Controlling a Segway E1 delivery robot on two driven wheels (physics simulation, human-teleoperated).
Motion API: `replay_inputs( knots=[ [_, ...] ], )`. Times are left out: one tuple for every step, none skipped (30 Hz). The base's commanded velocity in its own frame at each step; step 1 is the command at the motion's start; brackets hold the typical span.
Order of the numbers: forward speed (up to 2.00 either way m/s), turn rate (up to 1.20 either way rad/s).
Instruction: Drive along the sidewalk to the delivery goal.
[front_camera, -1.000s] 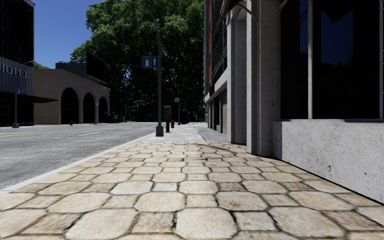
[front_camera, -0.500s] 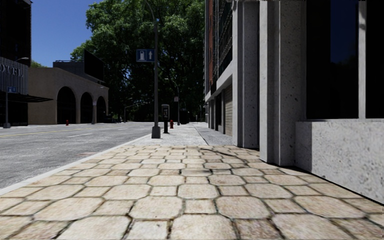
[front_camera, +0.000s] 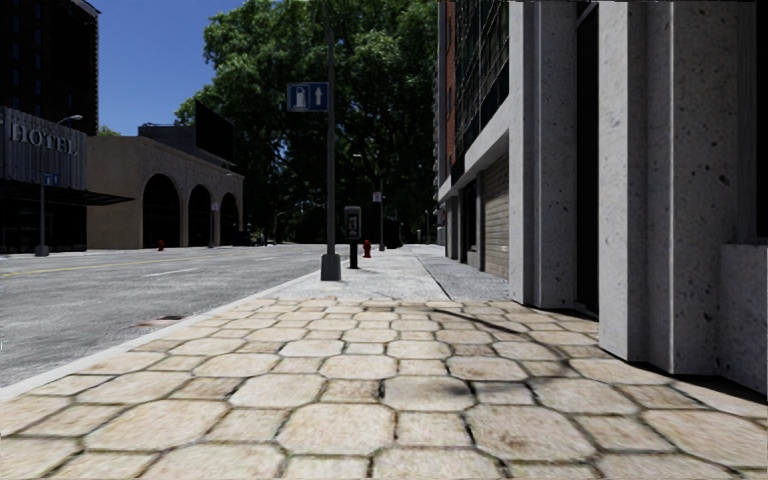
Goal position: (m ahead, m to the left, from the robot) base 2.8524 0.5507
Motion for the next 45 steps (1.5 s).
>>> replay_inputs(
  knots=[
    [1.82, 0.72],
    [1.82, 0.72],
    [1.82, 0.73],
    [1.82, 0.72],
    [1.82, 0.66],
    [1.82, 0.64],
    [1.82, 0.64],
    [1.82, 0.65],
    [1.82, 0.83],
    [1.82, 0.92],
    [1.81, 0.92],
    [1.80, 0.74],
    [1.78, 0.55],
    [1.78, 0.49],
    [1.77, 0.48],
    [1.77, 0.48],
    [1.77, 0.48],
    [1.77, 0.48],
    [1.77, 0.56],
    [1.77, 0.56],
    [1.76, 0.73],
    [1.76, 0.73],
    [1.76, 0.83],
    [1.76, 0.91],
    [1.75, 0.92],
    [1.75, 0.75],
    [1.75, 0.54],
    [1.74, 0.08],
    [1.74, 0.00],
    [1.74, 0.00],
    [1.74, 0.00],
    [1.73, 0.00],
    [1.73, 0.00],
    [1.73, 0.00],
    [1.73, 0.00],
    [1.73, 0.00],
    [1.72, 0.00],
    [1.72, 0.00],
    [1.72, 0.00],
    [1.72, 0.00],
    [1.72, 0.00],
    [1.72, 0.00],
    [1.72, 0.00],
    [1.72, 0.00],
    [1.72, 0.00]
  ],
)
